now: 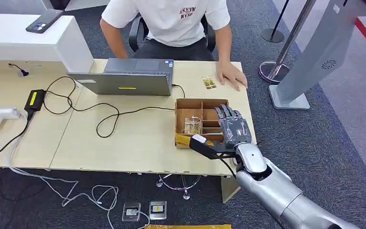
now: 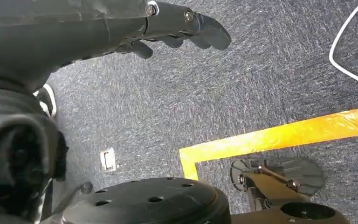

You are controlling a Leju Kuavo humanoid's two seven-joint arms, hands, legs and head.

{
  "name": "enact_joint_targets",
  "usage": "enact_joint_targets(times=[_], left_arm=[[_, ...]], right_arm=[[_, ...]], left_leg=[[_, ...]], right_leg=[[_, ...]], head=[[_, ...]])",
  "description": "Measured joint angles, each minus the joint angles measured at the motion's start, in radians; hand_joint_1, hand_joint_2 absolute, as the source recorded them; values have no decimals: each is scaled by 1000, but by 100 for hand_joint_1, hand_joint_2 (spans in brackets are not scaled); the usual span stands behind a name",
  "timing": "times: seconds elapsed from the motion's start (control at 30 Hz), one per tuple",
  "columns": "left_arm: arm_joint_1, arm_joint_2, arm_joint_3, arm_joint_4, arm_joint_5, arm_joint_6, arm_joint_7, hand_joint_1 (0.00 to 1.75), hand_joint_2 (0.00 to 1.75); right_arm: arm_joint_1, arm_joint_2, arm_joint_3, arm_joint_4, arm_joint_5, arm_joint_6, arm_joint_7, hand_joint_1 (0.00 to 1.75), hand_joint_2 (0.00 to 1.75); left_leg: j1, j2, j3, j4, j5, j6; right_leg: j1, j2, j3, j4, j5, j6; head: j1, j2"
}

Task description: Pass the card to the sensor for recognition and then transmit it.

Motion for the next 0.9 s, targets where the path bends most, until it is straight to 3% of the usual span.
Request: enact_joint_targets(times=[0.4, 0.9], left_arm=[[-1, 0, 0, 0, 10, 0, -3, 0, 0], [-1, 0, 0, 1, 11, 0, -13, 0, 0]], right_arm=[[-2, 15, 18, 24, -27, -17, -50, 0, 175], [-2, 26, 29, 30, -30, -18, -54, 0, 175]], left_leg=[[0, 0, 0, 0, 0, 0], [0, 0, 0, 0, 0, 0]], right_leg=[[0, 0, 0, 0, 0, 0], [0, 0, 0, 0, 0, 0]], head=[[0, 0], [0, 0]])
